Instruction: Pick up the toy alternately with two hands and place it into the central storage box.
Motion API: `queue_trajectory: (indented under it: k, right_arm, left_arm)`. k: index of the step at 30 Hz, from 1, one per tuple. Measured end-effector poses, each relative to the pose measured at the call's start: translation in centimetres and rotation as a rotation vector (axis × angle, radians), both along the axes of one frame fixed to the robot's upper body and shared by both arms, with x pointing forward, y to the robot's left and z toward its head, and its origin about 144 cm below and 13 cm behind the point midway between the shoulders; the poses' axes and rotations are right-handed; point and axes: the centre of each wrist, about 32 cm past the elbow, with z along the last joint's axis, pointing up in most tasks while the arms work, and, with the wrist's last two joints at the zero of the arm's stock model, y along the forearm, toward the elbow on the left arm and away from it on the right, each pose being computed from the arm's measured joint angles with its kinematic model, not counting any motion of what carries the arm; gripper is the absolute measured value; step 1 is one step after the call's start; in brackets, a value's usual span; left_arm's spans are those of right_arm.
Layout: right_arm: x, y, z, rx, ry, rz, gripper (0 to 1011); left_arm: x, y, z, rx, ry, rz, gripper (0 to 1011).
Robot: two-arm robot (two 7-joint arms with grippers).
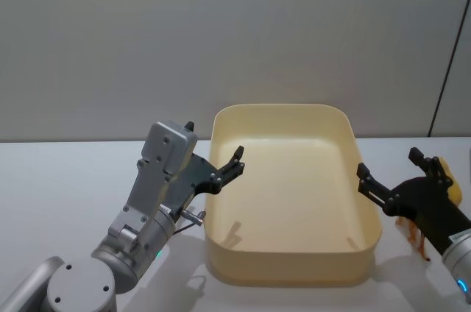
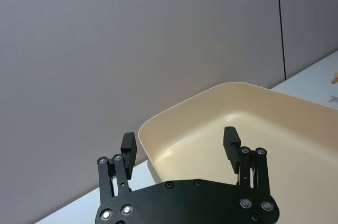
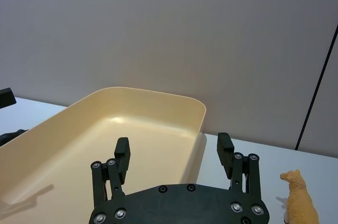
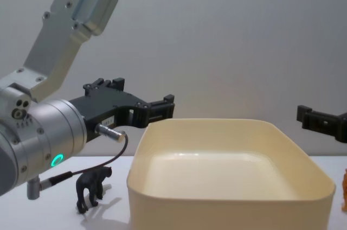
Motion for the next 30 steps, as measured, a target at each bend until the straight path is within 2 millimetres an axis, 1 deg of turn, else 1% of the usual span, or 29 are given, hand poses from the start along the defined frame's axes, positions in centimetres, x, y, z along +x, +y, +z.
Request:
queue_trajectory:
  k: [30]
  right_arm:
    - [0.00, 0.00, 0.00, 0.000, 0.000, 0.000, 1001]
  left_arm:
    - [0.00, 0.00, 0.00, 0.000, 0.000, 0.000, 1002]
